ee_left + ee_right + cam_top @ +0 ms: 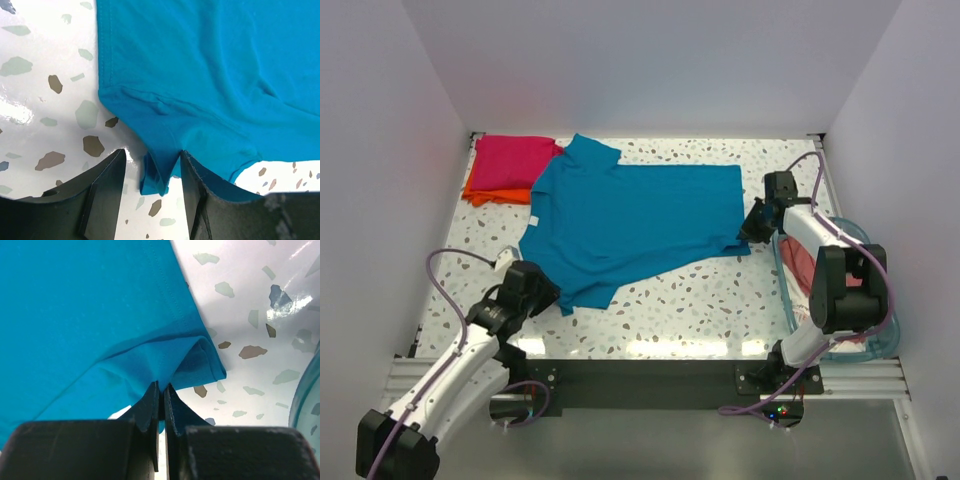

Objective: Fold and stack the t-shirts
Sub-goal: Fold the tshirt

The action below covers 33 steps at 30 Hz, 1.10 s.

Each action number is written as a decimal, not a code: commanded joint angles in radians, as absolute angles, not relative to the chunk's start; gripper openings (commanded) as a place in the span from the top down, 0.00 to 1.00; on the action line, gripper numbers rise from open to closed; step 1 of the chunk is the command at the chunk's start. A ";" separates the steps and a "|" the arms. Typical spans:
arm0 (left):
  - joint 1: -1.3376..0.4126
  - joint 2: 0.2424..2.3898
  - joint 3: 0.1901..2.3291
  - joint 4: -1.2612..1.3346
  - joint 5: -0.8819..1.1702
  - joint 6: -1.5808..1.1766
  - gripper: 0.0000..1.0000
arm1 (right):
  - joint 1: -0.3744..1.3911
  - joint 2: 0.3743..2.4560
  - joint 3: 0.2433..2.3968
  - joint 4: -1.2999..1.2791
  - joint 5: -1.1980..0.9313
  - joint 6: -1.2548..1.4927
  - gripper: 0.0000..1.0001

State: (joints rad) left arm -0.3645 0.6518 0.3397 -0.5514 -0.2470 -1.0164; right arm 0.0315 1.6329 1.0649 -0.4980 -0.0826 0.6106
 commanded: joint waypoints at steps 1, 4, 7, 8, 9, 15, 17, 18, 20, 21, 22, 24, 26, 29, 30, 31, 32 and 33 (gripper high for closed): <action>-0.387 0.653 0.344 -0.516 -0.246 -1.039 0.48 | 0.026 1.595 1.049 -0.459 -0.104 0.624 1.00; -0.405 0.666 0.324 -0.451 -0.215 -1.035 0.50 | 0.025 1.597 1.042 -0.453 -0.104 0.624 1.00; -0.434 0.693 0.321 -0.400 -0.215 -1.029 0.51 | 0.026 1.595 1.034 -0.449 -0.100 0.623 1.00; -0.448 0.707 0.318 -0.390 -0.221 -1.029 0.51 | 0.026 1.595 1.032 -0.448 -0.098 0.623 1.00; -0.454 0.715 0.318 -0.374 -0.225 -1.029 0.52 | 0.026 1.594 1.029 -0.446 -0.098 0.621 1.00; -0.488 0.767 0.314 -0.353 -0.248 -1.037 0.68 | 0.026 1.591 1.019 -0.440 -0.097 0.618 1.00; -0.494 0.765 0.316 -0.356 -0.256 -1.040 0.81 | 0.026 1.591 1.014 -0.439 -0.098 0.617 1.00; -0.494 0.762 0.316 -0.359 -0.258 -1.040 0.86 | 0.026 1.591 1.012 -0.439 -0.100 0.617 1.00; -0.494 0.753 0.328 -0.373 -0.271 -1.037 1.00 | 0.026 1.591 1.012 -0.440 -0.098 0.611 1.00; -0.494 0.749 0.337 -0.386 -0.279 -1.035 1.00 | 0.025 1.586 1.014 -0.446 -0.097 0.609 1.00; -0.494 0.741 0.357 -0.393 -0.285 -1.034 1.00 | 0.025 1.583 1.015 -0.448 -0.092 0.606 1.00; -0.492 0.733 0.400 -0.405 -0.310 -1.023 1.00 | 0.021 1.575 1.023 -0.457 -0.087 0.604 1.00; -0.491 0.735 0.431 -0.402 -0.328 -1.002 1.00 | 0.011 1.575 1.032 -0.466 -0.090 0.598 1.00; -0.482 0.768 0.506 -0.397 -0.342 -0.970 1.00 | 0.003 1.559 1.043 -0.482 -0.100 0.592 1.00; -0.476 0.779 0.543 -0.394 -0.341 -0.962 1.00 | 0.002 1.551 1.043 -0.488 -0.097 0.591 1.00; -0.468 0.797 0.560 -0.393 -0.338 -0.957 1.00 | 0.002 1.534 1.043 -0.492 -0.092 0.588 1.00; -0.445 0.807 0.574 -0.390 -0.324 -0.948 1.00 | 0.003 1.526 1.043 -0.494 -0.084 0.588 1.00; -0.434 0.811 0.584 -0.384 -0.316 -0.942 1.00 | 0.002 1.520 1.045 -0.502 -0.080 0.586 1.00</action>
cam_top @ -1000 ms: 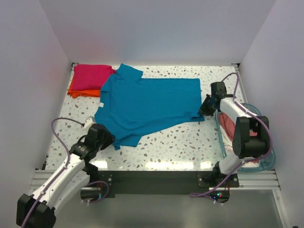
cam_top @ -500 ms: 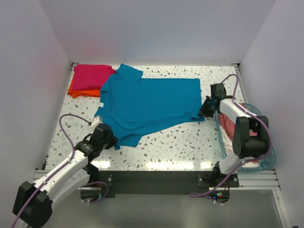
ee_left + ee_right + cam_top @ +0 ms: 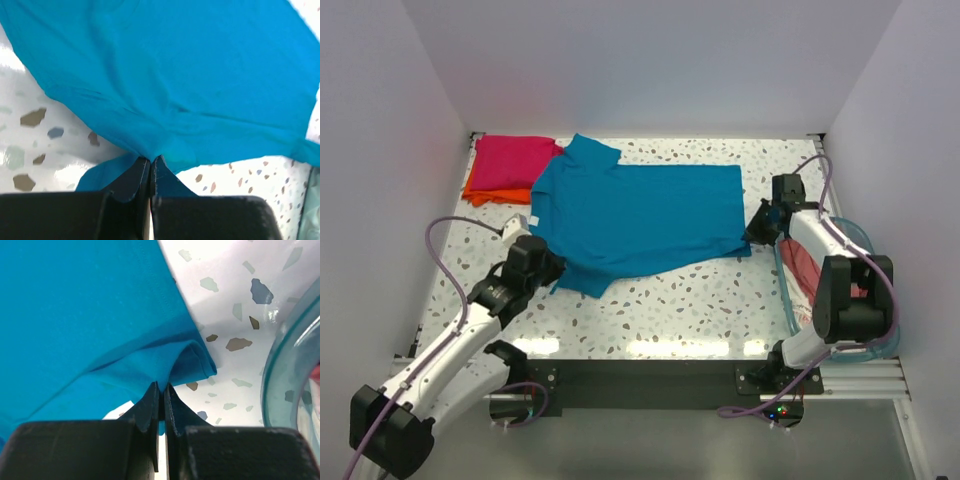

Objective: Fold and stack the t-shirts
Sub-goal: Fold the tshirt

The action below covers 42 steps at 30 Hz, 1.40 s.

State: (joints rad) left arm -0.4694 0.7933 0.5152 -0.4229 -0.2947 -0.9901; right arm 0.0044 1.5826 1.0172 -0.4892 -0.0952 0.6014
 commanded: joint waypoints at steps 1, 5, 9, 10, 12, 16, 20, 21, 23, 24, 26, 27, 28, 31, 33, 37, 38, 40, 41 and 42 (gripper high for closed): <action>-0.420 0.821 0.603 -0.377 -0.305 -0.936 1.00 | -0.024 1.514 1.045 -0.506 -0.081 0.584 1.00; -0.286 0.844 0.617 -0.335 -0.177 -0.917 1.00 | -0.038 1.511 1.055 -0.511 -0.090 0.584 1.00; -0.219 0.883 0.661 -0.296 -0.130 -0.904 1.00 | -0.049 1.523 1.081 -0.514 -0.101 0.586 1.00; -0.210 0.903 0.670 -0.288 -0.124 -0.902 1.00 | -0.052 1.528 1.086 -0.514 -0.109 0.589 1.00; -0.175 0.928 0.699 -0.256 -0.089 -0.900 1.00 | -0.064 1.543 1.106 -0.515 -0.120 0.592 1.00; -0.135 1.032 0.753 -0.210 -0.051 -0.896 1.00 | -0.071 1.578 1.137 -0.509 -0.132 0.601 1.00; -0.107 1.109 0.781 -0.134 -0.008 -0.911 1.00 | -0.071 1.634 1.173 -0.499 -0.153 0.610 1.00; -0.104 1.123 0.788 -0.118 -0.006 -0.913 1.00 | -0.071 1.649 1.189 -0.488 -0.161 0.609 1.00; -0.098 1.176 0.799 -0.103 -0.005 -0.920 1.00 | -0.071 1.689 1.204 -0.485 -0.181 0.611 1.00; -0.095 1.195 0.808 -0.092 -0.005 -0.920 1.00 | -0.071 1.703 1.218 -0.479 -0.187 0.612 1.00; -0.089 1.241 0.815 -0.071 -0.006 -0.923 1.00 | -0.071 1.738 1.233 -0.471 -0.196 0.620 1.00; -0.086 1.268 0.815 -0.060 -0.005 -0.926 1.00 | -0.071 1.750 1.253 -0.469 -0.201 0.620 1.00; -0.080 1.282 0.816 -0.051 -0.005 -0.928 1.00 | -0.071 1.764 1.262 -0.468 -0.202 0.621 1.00; -0.064 1.338 0.836 -0.029 -0.005 -0.922 1.00 | -0.071 1.813 1.307 -0.471 -0.209 0.624 1.00; -0.055 1.367 0.854 -0.020 0.017 -0.919 1.00 | -0.071 1.845 1.334 -0.477 -0.207 0.623 1.00; -0.026 1.463 0.893 0.020 0.041 -0.899 1.00 | -0.071 1.899 1.370 -0.476 -0.216 0.624 1.00; -0.020 1.480 0.902 0.029 0.047 -0.897 1.00 | -0.071 1.908 1.379 -0.477 -0.218 0.624 1.00; -0.006 1.532 0.929 0.040 0.069 -0.890 0.94 | -0.071 1.939 1.407 -0.479 -0.227 0.621 0.98; -0.003 1.549 0.940 0.049 0.081 -0.885 0.87 | -0.071 1.948 1.417 -0.485 -0.227 0.620 0.92; 0.000 1.572 0.963 0.052 0.090 -0.882 0.68 | -0.071 1.957 1.443 -0.503 -0.224 0.617 0.84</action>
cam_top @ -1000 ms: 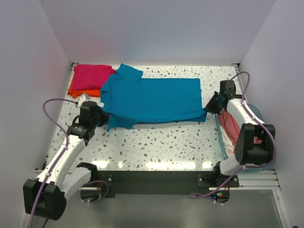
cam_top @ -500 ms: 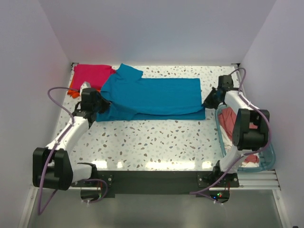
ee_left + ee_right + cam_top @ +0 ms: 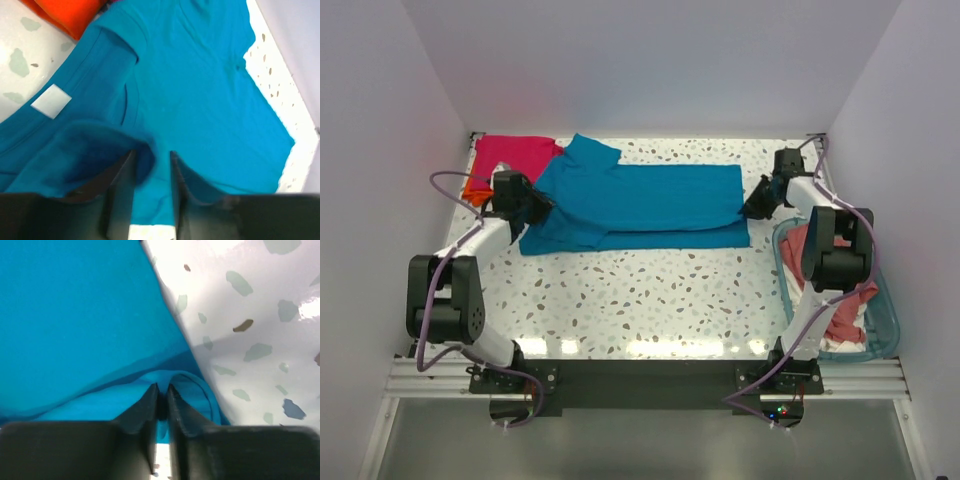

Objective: Fold and stack the t-shirts
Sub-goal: Fold the tshirt

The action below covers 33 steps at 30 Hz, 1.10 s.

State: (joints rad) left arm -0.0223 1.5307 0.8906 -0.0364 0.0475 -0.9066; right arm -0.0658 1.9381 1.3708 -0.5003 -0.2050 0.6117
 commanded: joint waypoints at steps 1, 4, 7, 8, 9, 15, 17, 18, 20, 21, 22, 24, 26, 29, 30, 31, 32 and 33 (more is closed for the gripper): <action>0.000 1.580 0.975 0.051 0.097 -0.871 0.59 | -0.071 1.963 1.454 -0.512 -0.218 0.608 0.76; 0.035 1.556 1.002 0.019 0.069 -0.854 0.34 | -0.071 1.933 1.473 -0.538 -0.184 0.592 0.49; 0.037 1.485 1.000 -0.063 -0.022 -0.844 0.26 | -0.068 1.870 1.465 -0.555 -0.135 0.586 0.43; 0.035 1.465 0.991 -0.127 -0.050 -0.847 0.27 | -0.066 1.850 1.438 -0.555 -0.132 0.586 0.43; 0.032 1.418 0.976 -0.152 -0.073 -0.860 0.28 | -0.064 1.823 1.418 -0.558 -0.115 0.587 0.44; 0.034 1.211 0.740 -0.216 -0.225 -0.925 0.36 | -0.028 1.638 1.169 -0.483 -0.077 0.612 0.63; 0.034 1.197 0.684 -0.218 -0.218 -0.934 0.37 | -0.008 1.621 1.115 -0.474 -0.066 0.609 0.64; 0.034 1.197 0.670 -0.216 -0.201 -0.945 0.37 | -0.008 1.623 1.105 -0.472 -0.060 0.607 0.65; 0.034 1.212 0.640 -0.199 -0.184 -0.950 0.38 | 0.024 1.623 1.079 -0.465 -0.057 0.606 0.64; 0.034 1.216 0.634 -0.193 -0.175 -0.951 0.38 | 0.032 1.624 1.072 -0.459 -0.051 0.609 0.64; 0.034 1.226 0.627 -0.181 -0.175 -0.951 0.38 | 0.037 1.628 1.069 -0.457 -0.038 0.609 0.64; 0.034 1.252 0.630 -0.179 -0.173 -0.950 0.38 | 0.041 1.647 1.071 -0.460 -0.034 0.609 0.64; 0.034 1.273 0.632 -0.173 -0.178 -0.946 0.37 | 0.041 1.660 1.068 -0.457 -0.020 0.611 0.64; 0.034 1.301 0.629 -0.153 -0.176 -0.948 0.34 | 0.041 1.680 1.060 -0.448 -0.012 0.609 0.62; 0.035 1.308 0.629 -0.149 -0.173 -0.950 0.33 | 0.040 1.686 1.058 -0.446 -0.011 0.609 0.61; 0.034 1.316 0.627 -0.135 -0.167 -0.950 0.33 | 0.041 1.690 1.052 -0.445 -0.009 0.609 0.60; 0.034 1.333 0.627 -0.129 -0.164 -0.950 0.33 | 0.041 1.695 1.049 -0.440 -0.006 0.609 0.59; 0.034 1.341 0.627 -0.124 -0.160 -0.950 0.33 | 0.041 1.695 1.048 -0.439 -0.005 0.607 0.59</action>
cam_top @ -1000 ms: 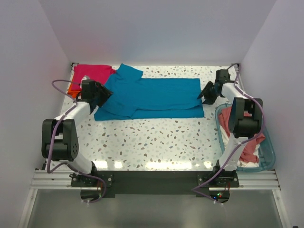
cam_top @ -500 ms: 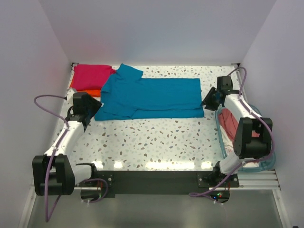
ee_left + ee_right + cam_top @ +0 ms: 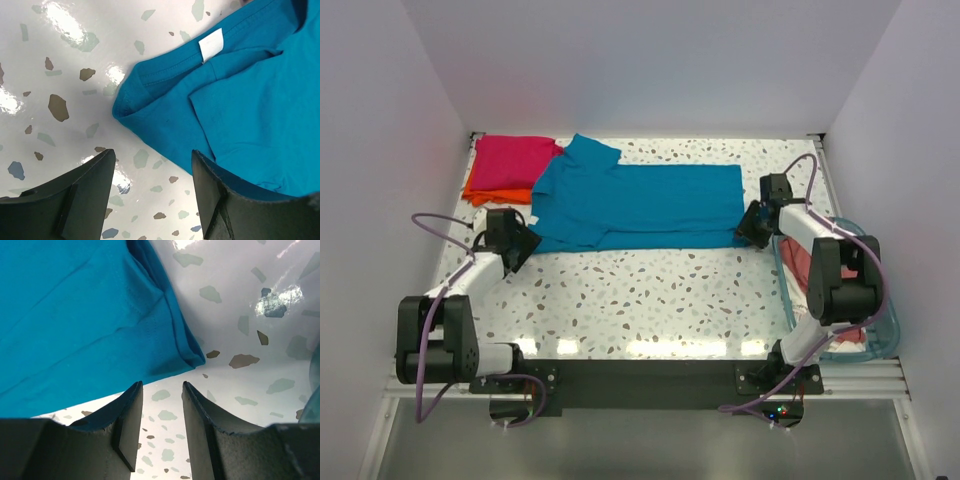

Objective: Fold and stack the t-shirts
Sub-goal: Fold the tshirt

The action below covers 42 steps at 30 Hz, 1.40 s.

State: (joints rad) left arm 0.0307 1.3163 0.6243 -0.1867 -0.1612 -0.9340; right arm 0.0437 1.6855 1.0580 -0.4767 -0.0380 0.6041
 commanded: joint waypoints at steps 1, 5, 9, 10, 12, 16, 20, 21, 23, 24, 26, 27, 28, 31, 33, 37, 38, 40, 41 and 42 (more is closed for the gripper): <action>0.034 1.345 0.627 -0.118 -0.160 -0.948 0.33 | 0.041 1.698 1.045 -0.440 -0.002 0.606 0.58; 0.034 1.382 0.627 -0.101 -0.169 -0.948 0.34 | 0.040 1.706 1.042 -0.443 0.021 0.597 0.56; 0.034 1.420 0.643 -0.095 -0.178 -0.954 0.35 | 0.040 1.718 1.043 -0.448 0.038 0.592 0.56; 0.034 1.427 0.650 -0.094 -0.181 -0.954 0.37 | 0.041 1.721 1.045 -0.449 0.049 0.591 0.56; 0.034 1.446 0.657 -0.094 -0.192 -0.953 0.38 | 0.040 1.724 1.045 -0.454 0.052 0.591 0.56; 0.034 1.470 0.669 -0.092 -0.202 -0.953 0.44 | 0.041 1.738 1.048 -0.445 0.069 0.597 0.56; 0.034 1.494 0.676 -0.086 -0.212 -0.946 0.53 | 0.040 1.769 1.068 -0.439 0.087 0.607 0.57; 0.034 1.500 0.678 -0.083 -0.210 -0.945 0.57 | 0.041 1.778 1.071 -0.436 0.089 0.609 0.57; 0.034 1.515 0.683 -0.078 -0.204 -0.942 0.66 | 0.041 1.789 1.084 -0.428 0.094 0.614 0.59; 0.034 1.522 0.686 -0.075 -0.201 -0.940 0.70 | 0.041 1.793 1.092 -0.426 0.094 0.615 0.62; 0.034 1.531 0.693 -0.077 -0.196 -0.937 0.81 | 0.041 1.816 1.118 -0.426 0.087 0.615 0.79; 0.034 1.529 0.707 -0.089 -0.196 -0.936 0.88 | 0.041 1.825 1.140 -0.434 0.083 0.612 0.86; 0.034 1.528 0.715 -0.097 -0.199 -0.931 0.91 | 0.041 1.830 1.147 -0.437 0.077 0.612 0.93; 0.035 1.487 0.739 -0.133 -0.215 -0.920 1.00 | 0.043 1.832 1.167 -0.457 0.055 0.606 1.00; 0.035 1.462 0.755 -0.172 -0.236 -0.916 1.00 | 0.041 1.806 1.167 -0.468 0.051 0.595 1.00; 0.044 1.373 0.769 -0.248 -0.267 -0.904 1.00 | 0.043 1.712 1.129 -0.508 0.028 0.580 1.00; 0.051 1.353 0.769 -0.267 -0.271 -0.899 1.00 | 0.043 1.666 1.120 -0.517 0.025 0.575 1.00; 0.060 1.287 0.758 -0.305 -0.293 -0.894 1.00 | 0.041 1.623 1.083 -0.540 0.020 0.569 1.00; 0.066 1.264 0.750 -0.314 -0.298 -0.887 1.00 | 0.043 1.600 1.069 -0.549 0.008 0.566 1.00; 0.074 1.241 0.736 -0.334 -0.301 -0.884 1.00 | 0.043 1.559 1.056 -0.554 0.005 0.565 1.00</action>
